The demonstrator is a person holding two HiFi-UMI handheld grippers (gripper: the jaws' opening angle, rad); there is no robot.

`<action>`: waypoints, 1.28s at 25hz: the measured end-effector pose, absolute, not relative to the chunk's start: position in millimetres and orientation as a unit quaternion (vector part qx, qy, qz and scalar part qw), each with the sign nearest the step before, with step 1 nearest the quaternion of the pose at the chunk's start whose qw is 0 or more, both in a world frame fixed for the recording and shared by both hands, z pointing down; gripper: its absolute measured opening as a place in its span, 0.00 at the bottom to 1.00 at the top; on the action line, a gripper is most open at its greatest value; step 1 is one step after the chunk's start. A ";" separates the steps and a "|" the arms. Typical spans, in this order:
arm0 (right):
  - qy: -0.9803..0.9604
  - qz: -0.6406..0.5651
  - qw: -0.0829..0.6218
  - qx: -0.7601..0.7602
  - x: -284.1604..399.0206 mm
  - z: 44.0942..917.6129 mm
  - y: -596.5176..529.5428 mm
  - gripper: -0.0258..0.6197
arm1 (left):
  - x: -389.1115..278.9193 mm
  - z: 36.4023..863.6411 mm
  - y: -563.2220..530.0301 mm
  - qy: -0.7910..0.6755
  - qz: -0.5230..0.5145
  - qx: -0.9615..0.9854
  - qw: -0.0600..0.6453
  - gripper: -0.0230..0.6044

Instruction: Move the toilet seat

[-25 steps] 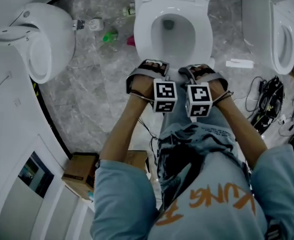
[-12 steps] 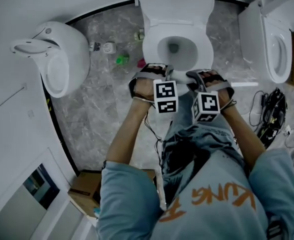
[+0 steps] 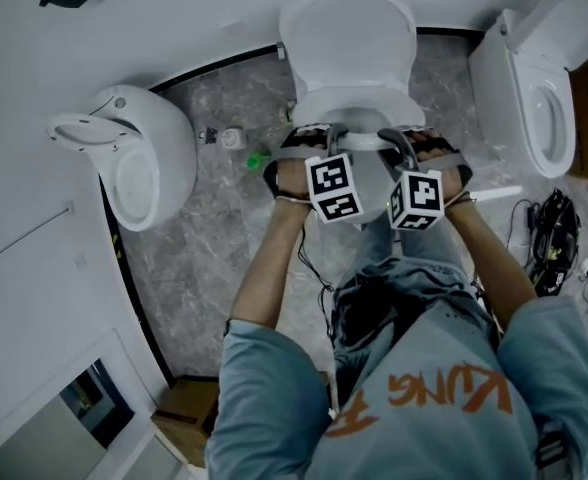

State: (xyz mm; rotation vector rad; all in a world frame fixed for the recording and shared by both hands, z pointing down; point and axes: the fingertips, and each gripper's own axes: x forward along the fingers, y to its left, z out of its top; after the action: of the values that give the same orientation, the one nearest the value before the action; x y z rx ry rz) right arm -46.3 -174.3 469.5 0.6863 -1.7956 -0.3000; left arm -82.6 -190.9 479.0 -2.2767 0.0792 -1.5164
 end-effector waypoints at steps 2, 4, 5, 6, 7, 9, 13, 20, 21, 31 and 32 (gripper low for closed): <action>-0.755 -0.132 0.562 0.310 -41.2 461.6 -190.7 0.18 | -78.1 469.8 -208.0 0.052 -0.536 -0.815 0.212 0.21; -0.750 -0.134 0.562 0.323 -36.6 455.8 -203.9 0.18 | -74.1 462.9 -222.0 0.071 -0.532 -0.815 0.219 0.20; -0.748 -0.134 0.561 0.328 -34.2 452.7 -210.0 0.17 | -72.2 459.8 -228.2 0.079 -0.530 -0.815 0.219 0.20; -0.747 -0.135 0.560 0.333 -31.7 449.4 -216.3 0.17 | -70.3 456.6 -234.7 0.086 -0.528 -0.816 0.219 0.20; -0.745 -0.136 0.559 0.338 -29.4 445.9 -223.0 0.17 | -68.4 453.4 -241.4 0.093 -0.525 -0.817 0.218 0.20; -0.741 -0.139 0.556 0.350 -25.2 440.5 -236.6 0.18 | -65.0 448.2 -254.9 0.104 -0.519 -0.819 0.220 0.21; -0.735 -0.139 0.552 0.369 -18.4 433.7 -264.8 0.18 | -59.1 441.2 -282.5 0.127 -0.511 -0.821 0.223 0.22; -0.709 -0.136 0.546 0.424 -4.7 429.0 -314.9 0.22 | -46.0 436.9 -331.1 0.145 -0.508 -0.819 0.224 0.25; -0.706 -0.138 0.545 0.430 -2.3 428.6 -322.5 0.22 | -43.4 436.1 -338.7 0.148 -0.507 -0.820 0.222 0.25; -0.688 -0.116 0.547 0.462 17.7 428.9 -380.5 0.22 | -25.3 436.4 -394.9 0.167 -0.509 -0.822 0.192 0.26; -0.689 -0.115 0.544 0.464 19.0 429.6 -383.3 0.22 | -24.1 436.5 -397.7 0.171 -0.507 -0.823 0.192 0.27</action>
State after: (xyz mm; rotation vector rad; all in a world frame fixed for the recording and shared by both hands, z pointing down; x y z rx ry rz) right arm 19.0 -383.3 429.6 1.1016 -1.6354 -0.2727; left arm -24.1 -397.7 436.5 -2.3105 0.4788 -1.4230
